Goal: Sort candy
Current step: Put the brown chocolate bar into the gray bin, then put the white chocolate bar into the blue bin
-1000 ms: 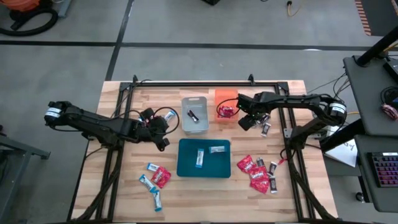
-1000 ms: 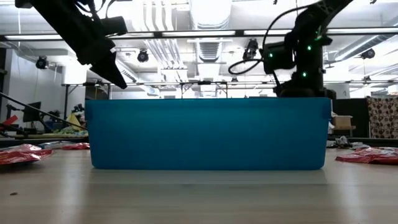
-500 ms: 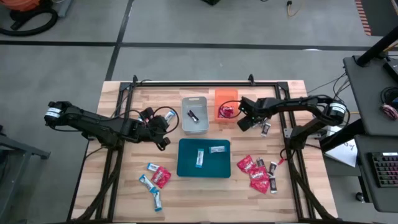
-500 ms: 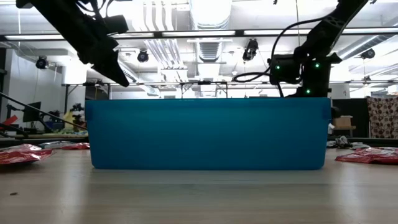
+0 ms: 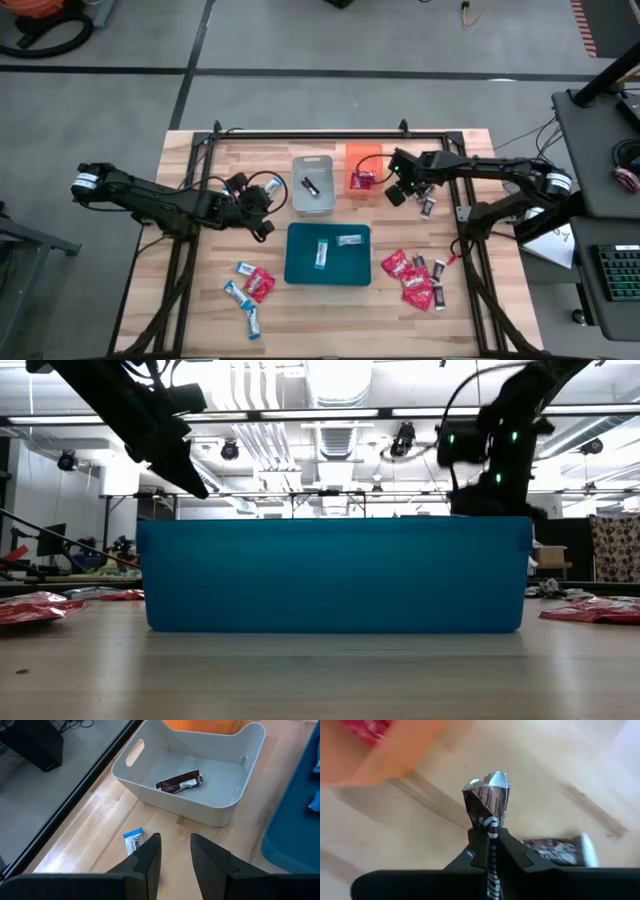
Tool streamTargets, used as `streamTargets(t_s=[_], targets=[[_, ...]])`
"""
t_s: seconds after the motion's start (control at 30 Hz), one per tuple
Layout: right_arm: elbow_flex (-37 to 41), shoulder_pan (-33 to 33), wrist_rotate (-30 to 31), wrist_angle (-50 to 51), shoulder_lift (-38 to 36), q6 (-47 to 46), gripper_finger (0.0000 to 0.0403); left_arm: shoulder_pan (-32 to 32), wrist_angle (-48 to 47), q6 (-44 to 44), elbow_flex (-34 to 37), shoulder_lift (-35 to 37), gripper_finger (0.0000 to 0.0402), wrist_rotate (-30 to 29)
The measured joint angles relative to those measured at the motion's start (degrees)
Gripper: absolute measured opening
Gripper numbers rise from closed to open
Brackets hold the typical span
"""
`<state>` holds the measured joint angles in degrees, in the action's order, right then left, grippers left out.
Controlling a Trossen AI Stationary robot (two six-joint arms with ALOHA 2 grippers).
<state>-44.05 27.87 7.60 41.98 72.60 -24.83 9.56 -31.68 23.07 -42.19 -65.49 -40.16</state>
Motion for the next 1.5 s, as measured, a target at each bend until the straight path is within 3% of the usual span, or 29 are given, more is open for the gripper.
streamTargets(t_s=[0.2, 0.4, 0.73, 0.87, 1.0, 1.17, 1.5], targets=[[-3.0, -0.1, 0.1, -5.1, -7.7, 2.3, 0.0013, 0.0, 0.0, 0.1, 0.0, 0.0, 0.0090, 0.0], [-1.5, -1.4, -0.6, -29.2, -8.3, 7.3, 0.0013, 0.0, 2.1, 0.2, 0.0, 0.0, 0.0090, -1.2], [-0.8, -5.0, -11.0, -72.1, 11.0, 9.9, 0.0013, 0.0, 2.0, 0.5, 0.0, 0.0, 0.0090, -3.2], [-1.4, -5.6, -11.1, -83.2, 18.9, 9.2, 0.0013, 0.0, 1.9, 1.9, 0.0, 0.0, 0.0090, -5.6], [-3.5, -5.6, -11.0, -85.5, 23.8, 7.9, 0.0019, -0.1, 1.9, 2.0, 0.0, 0.0, 0.0090, -5.9], [-6.1, -5.6, -11.1, -84.6, 27.3, 6.4, 0.0072, -0.7, 2.2, 3.5, 0.0, 0.0, 0.0093, -5.9], [-13.0, -5.6, -11.1, -67.0, 26.7, 9.8, 0.0167, -2.9, 6.8, 4.8, 0.0, 0.0, 0.0129, 0.0]])
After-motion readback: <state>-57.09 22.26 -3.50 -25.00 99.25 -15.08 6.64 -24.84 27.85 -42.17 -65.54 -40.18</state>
